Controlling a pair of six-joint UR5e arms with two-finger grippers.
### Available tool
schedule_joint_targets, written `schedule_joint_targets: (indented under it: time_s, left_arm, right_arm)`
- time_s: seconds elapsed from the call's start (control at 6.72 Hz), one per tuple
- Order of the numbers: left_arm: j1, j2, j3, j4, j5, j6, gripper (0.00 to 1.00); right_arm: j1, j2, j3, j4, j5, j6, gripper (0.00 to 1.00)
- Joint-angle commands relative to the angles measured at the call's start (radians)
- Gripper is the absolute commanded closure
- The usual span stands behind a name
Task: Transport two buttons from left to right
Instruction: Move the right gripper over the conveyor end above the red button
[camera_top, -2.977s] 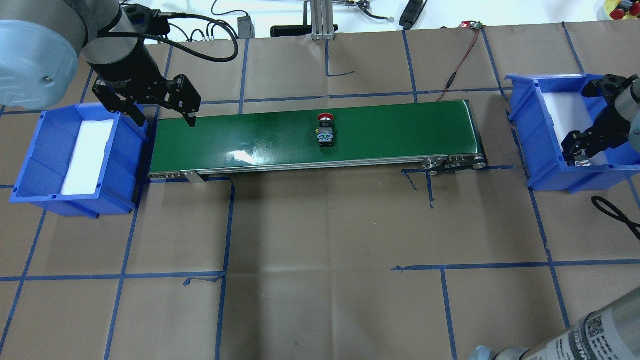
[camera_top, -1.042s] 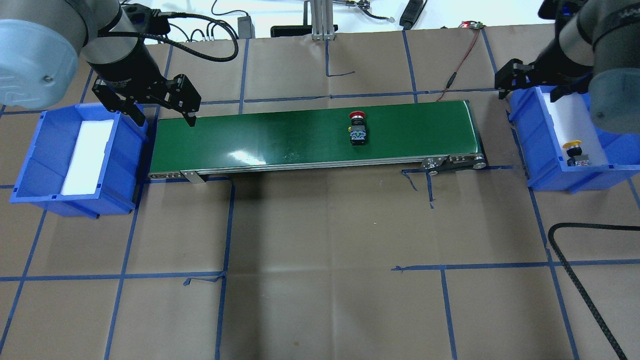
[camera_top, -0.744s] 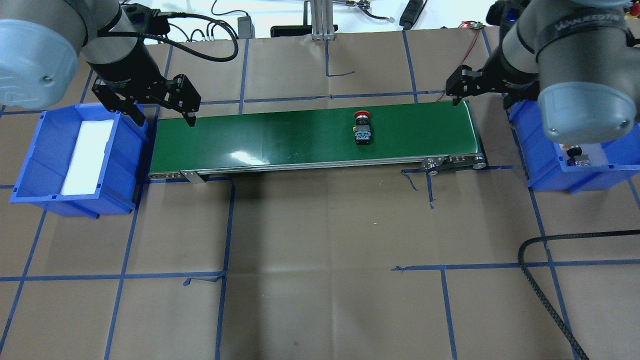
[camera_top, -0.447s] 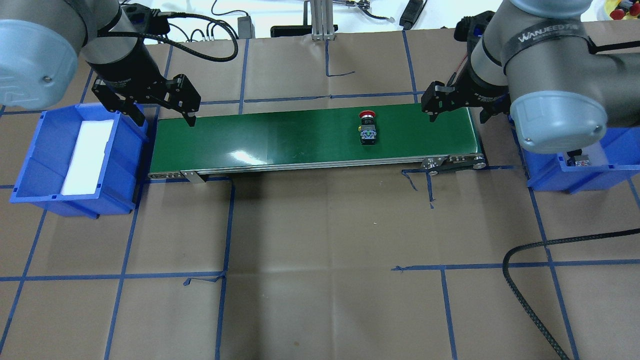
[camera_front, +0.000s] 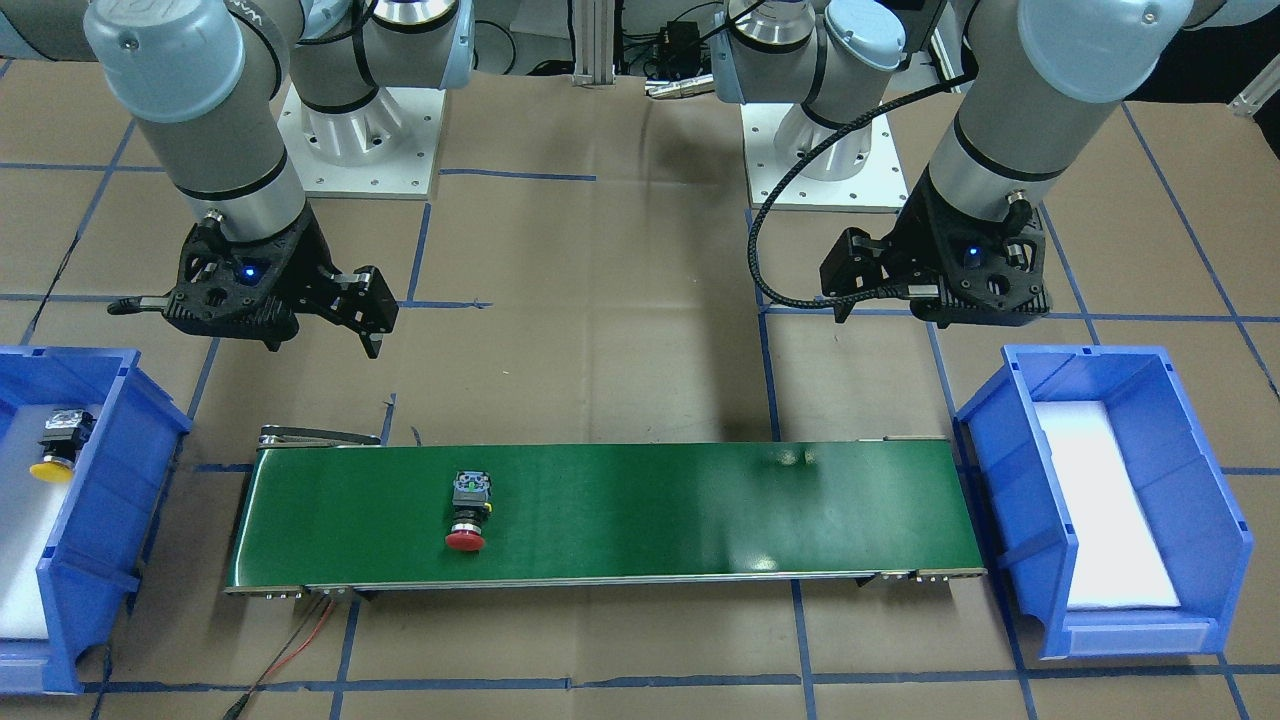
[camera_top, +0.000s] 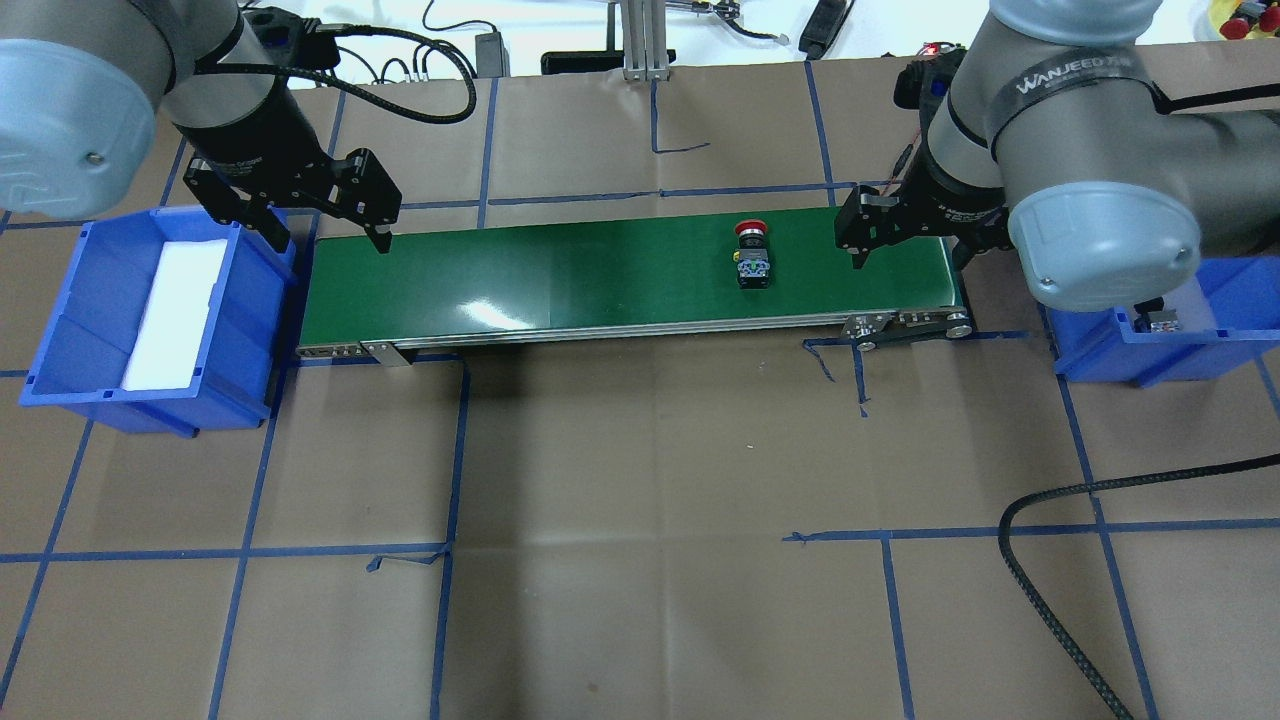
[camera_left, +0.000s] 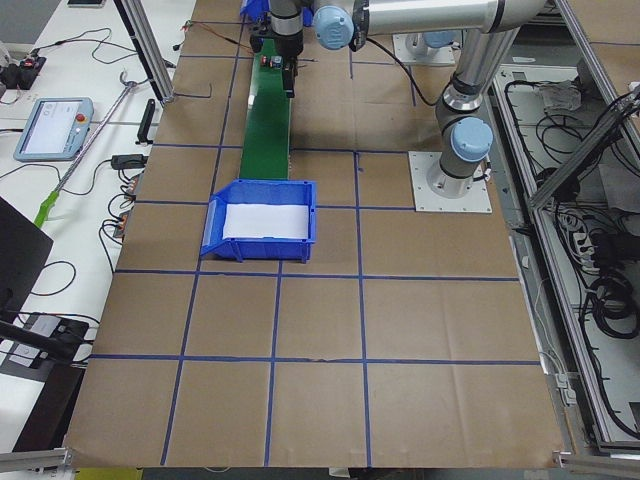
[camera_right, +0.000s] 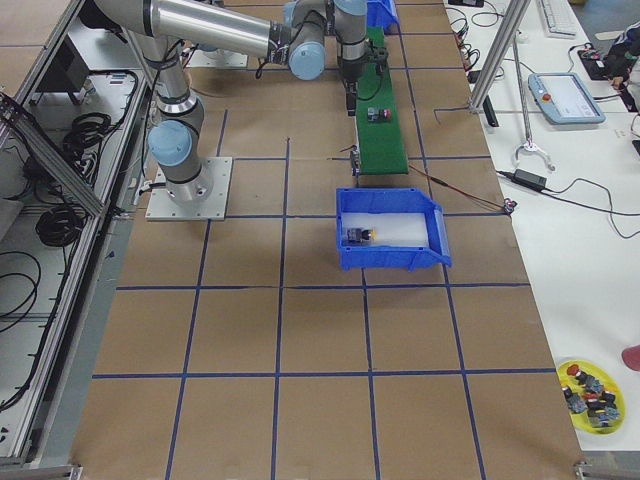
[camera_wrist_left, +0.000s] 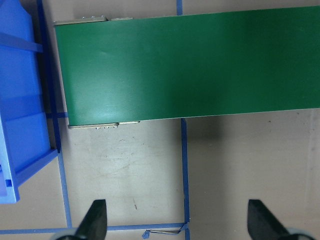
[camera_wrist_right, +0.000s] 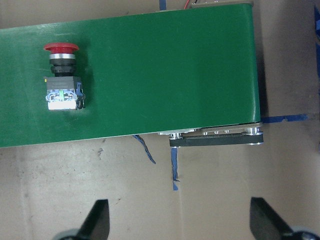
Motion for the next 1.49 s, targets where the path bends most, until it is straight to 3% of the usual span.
schedule_joint_targets:
  time_s: [0.0,0.6,1.34]
  left_arm:
    - [0.0,0.0,0.0,0.0,0.0,0.0,0.0]
    - [0.0,0.0,0.0,0.0,0.0,0.001,0.0]
    - [0.0,0.0,0.0,0.0,0.0,0.0,0.0]
  right_arm:
    - [0.0,0.018,0.001,-0.002,-0.001,-0.001,0.0]
    - [0.0,0.106,-0.009,-0.028,0.013,0.004,0.0]
    - [0.0,0.232,-0.027,-0.167,0.018,0.002,0.0]
